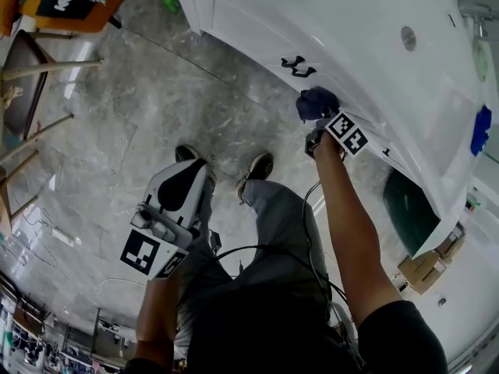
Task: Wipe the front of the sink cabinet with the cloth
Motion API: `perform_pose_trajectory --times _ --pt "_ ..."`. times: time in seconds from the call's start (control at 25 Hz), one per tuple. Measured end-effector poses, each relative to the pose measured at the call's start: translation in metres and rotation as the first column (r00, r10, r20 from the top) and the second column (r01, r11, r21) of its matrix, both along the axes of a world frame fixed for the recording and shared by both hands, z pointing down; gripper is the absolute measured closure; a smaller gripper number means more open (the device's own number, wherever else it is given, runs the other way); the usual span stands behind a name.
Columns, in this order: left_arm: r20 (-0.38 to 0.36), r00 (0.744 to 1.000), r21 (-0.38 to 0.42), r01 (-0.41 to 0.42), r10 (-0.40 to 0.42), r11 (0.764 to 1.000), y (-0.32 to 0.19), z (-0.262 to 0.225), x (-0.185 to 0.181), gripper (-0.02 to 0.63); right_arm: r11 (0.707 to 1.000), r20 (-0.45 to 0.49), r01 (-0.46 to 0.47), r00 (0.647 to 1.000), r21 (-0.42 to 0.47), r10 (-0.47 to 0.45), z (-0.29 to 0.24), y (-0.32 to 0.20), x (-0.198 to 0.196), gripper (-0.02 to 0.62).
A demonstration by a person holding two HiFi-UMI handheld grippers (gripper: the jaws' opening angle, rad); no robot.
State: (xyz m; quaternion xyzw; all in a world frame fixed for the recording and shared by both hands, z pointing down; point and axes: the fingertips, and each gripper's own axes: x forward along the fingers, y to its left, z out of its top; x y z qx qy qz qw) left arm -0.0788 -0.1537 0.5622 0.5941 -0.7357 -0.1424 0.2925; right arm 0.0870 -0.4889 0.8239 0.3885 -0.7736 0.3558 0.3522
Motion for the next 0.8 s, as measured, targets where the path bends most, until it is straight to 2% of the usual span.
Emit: perform_pose_trajectory --times 0.12,0.28,0.56,0.6,0.68,0.8 --pt "0.012 1.000 0.015 -0.006 0.006 1.000 -0.003 -0.029 -0.008 0.602 0.999 -0.029 -0.019 0.999 0.027 0.020 -0.042 -0.013 0.029 0.538" --pt "0.025 1.000 0.010 -0.011 0.011 1.000 0.002 -0.062 -0.019 0.601 0.998 -0.053 -0.049 0.997 0.031 0.050 -0.084 -0.020 0.046 0.538" --pt "0.042 0.998 -0.001 -0.049 0.049 0.999 0.021 -0.097 -0.028 0.601 0.994 -0.070 -0.069 0.995 0.080 0.074 -0.123 -0.014 0.072 0.538" --pt "0.042 0.997 0.000 -0.059 0.059 0.998 0.023 -0.102 -0.029 0.601 0.995 -0.070 -0.052 0.996 0.082 0.058 -0.130 -0.007 0.074 0.538" --pt "0.042 0.996 0.005 -0.084 0.084 0.996 0.026 -0.114 -0.031 0.601 0.994 -0.088 0.046 0.995 0.103 -0.037 -0.154 0.015 0.071 0.538" --pt "0.053 0.988 0.032 -0.144 0.143 0.989 0.029 -0.147 -0.032 0.601 0.957 -0.105 0.230 0.971 0.175 -0.214 -0.210 0.063 0.065 0.538"
